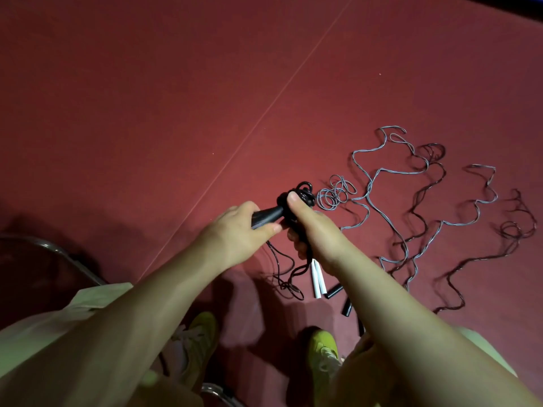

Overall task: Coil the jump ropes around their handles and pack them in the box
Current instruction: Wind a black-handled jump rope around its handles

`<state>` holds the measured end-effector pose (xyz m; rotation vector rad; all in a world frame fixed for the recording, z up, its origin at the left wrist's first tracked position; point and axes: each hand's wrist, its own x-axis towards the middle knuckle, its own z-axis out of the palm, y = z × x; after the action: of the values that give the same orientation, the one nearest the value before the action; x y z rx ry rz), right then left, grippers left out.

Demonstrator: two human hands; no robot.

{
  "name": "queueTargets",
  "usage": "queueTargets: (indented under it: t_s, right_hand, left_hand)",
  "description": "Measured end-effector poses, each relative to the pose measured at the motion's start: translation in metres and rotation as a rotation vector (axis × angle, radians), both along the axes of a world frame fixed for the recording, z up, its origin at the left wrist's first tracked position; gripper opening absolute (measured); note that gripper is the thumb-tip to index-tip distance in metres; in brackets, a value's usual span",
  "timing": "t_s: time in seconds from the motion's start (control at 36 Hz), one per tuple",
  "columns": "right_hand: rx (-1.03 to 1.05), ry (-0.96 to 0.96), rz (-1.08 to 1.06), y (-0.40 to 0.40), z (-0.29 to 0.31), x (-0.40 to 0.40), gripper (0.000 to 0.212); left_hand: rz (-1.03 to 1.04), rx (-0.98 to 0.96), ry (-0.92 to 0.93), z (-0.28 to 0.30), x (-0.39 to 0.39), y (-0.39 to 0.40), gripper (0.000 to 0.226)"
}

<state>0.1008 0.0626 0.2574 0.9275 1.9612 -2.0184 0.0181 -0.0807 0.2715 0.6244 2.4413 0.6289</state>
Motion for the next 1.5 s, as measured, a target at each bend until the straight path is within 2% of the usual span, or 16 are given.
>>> queueTargets:
  t_s: [0.08,0.17,0.22,0.31,0.36,0.39,0.42,0.47,0.5,0.56,0.64,0.83,0.97,1.19,1.36,1.5]
  right_hand:
    - [0.013,0.066,-0.074,0.000,0.001,-0.001,0.051]
    - [0.052,0.124,-0.137,0.000,0.003,-0.002,0.039]
    - [0.022,0.172,-0.162,0.003,0.004,-0.002,0.036]
    - [-0.082,0.266,-0.125,0.004,0.004,0.001,0.044]
    - [-0.131,0.326,-0.048,0.001,0.005,0.003,0.066]
    - [-0.144,0.350,-0.014,0.000,0.005,0.003,0.071]
    - [-0.169,0.375,0.015,-0.001,0.007,0.003,0.067]
    - [-0.223,0.432,0.055,-0.002,0.009,0.004,0.045]
    - [-0.227,0.451,0.069,-0.002,0.011,0.004,0.043]
    - [-0.196,0.471,0.091,-0.002,0.013,0.004,0.061]
    - [-0.140,0.440,0.120,0.001,0.014,0.003,0.084]
    - [0.045,0.240,0.113,0.008,0.012,0.003,0.051]
    - [0.029,0.144,0.072,0.006,0.013,0.003,0.048]
    - [0.168,0.043,0.048,0.003,0.006,0.001,0.054]
    - [0.070,-0.039,0.016,-0.001,0.002,0.000,0.062]
    - [-0.047,-0.039,-0.059,-0.003,-0.004,-0.001,0.063]
  left_hand:
    - [-0.038,0.034,0.002,0.001,0.004,0.000,0.039]
    - [-0.016,0.157,-0.147,0.003,0.001,0.001,0.044]
    - [0.035,0.280,-0.341,0.006,0.001,0.003,0.051]
    - [0.158,0.448,-0.799,0.018,0.005,0.005,0.050]
    - [0.152,0.474,-1.127,0.026,0.005,0.002,0.064]
    - [0.118,0.490,-1.277,0.028,0.004,-0.001,0.074]
    - [0.078,0.514,-1.405,0.028,0.004,-0.004,0.083]
    - [-0.008,0.569,-1.565,0.024,0.004,-0.008,0.091]
    - [-0.035,0.590,-1.605,0.023,0.005,-0.008,0.092]
    - [-0.024,0.603,-1.637,0.023,0.007,-0.008,0.089]
    - [0.072,0.595,-1.628,0.027,0.006,-0.005,0.084]
    - [0.206,0.474,-1.358,0.025,-0.002,0.000,0.076]
    - [0.239,0.391,-1.093,0.020,0.000,0.003,0.073]
    - [0.272,0.255,-0.680,0.010,0.002,0.007,0.069]
    - [0.210,0.075,-0.340,-0.001,-0.006,0.006,0.062]
    - [0.074,-0.009,-0.091,0.002,0.000,0.004,0.056]
